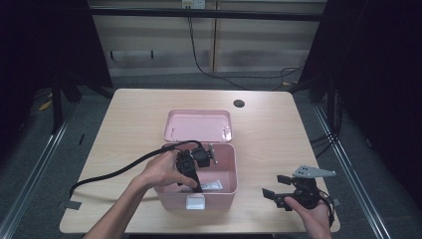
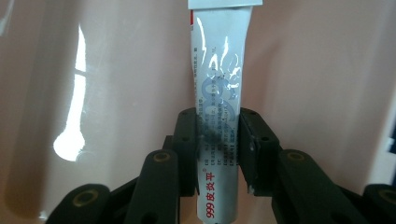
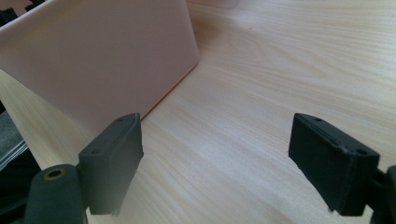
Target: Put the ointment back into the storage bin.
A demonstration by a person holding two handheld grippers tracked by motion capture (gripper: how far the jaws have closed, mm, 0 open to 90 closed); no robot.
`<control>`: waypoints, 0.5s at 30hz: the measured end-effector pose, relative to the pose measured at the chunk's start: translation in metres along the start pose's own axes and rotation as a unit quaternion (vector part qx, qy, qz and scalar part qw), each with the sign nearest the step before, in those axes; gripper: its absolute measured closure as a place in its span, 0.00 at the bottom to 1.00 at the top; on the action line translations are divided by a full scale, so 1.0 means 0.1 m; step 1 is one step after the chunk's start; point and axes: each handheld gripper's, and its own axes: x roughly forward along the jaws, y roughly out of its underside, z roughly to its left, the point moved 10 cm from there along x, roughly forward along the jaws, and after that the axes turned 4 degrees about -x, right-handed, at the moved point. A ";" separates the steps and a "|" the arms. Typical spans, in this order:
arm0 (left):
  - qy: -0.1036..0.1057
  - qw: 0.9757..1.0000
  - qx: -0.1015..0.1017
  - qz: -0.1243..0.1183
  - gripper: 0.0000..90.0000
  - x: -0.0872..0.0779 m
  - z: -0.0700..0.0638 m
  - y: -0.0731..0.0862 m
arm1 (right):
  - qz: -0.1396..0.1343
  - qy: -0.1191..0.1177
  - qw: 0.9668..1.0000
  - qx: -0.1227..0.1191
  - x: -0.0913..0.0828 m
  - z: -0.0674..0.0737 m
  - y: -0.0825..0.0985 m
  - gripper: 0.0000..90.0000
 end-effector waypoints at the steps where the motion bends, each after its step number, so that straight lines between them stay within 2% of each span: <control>1: 0.003 1.000 -0.001 0.000 0.78 0.02 0.00 0.00 | 0.000 0.000 1.000 0.000 0.00 0.00 0.00 0.19; 5: 0.006 1.000 0.002 0.009 0.78 0.06 0.01 0.01 | 0.000 0.000 1.000 0.000 0.00 0.00 0.00 0.19; 7: 0.009 1.000 -0.003 0.004 0.78 0.07 0.01 0.00 | 0.000 0.000 1.000 0.000 0.00 0.00 0.00 0.19; 11: 0.013 1.000 -0.013 0.010 0.78 0.10 0.02 -0.01 | 0.001 0.001 1.000 -0.002 0.00 0.00 0.00 0.19; 15: 0.022 1.000 -0.008 0.013 0.78 0.14 0.01 -0.01 | 0.002 0.003 1.000 -0.001 0.00 0.00 0.00 0.19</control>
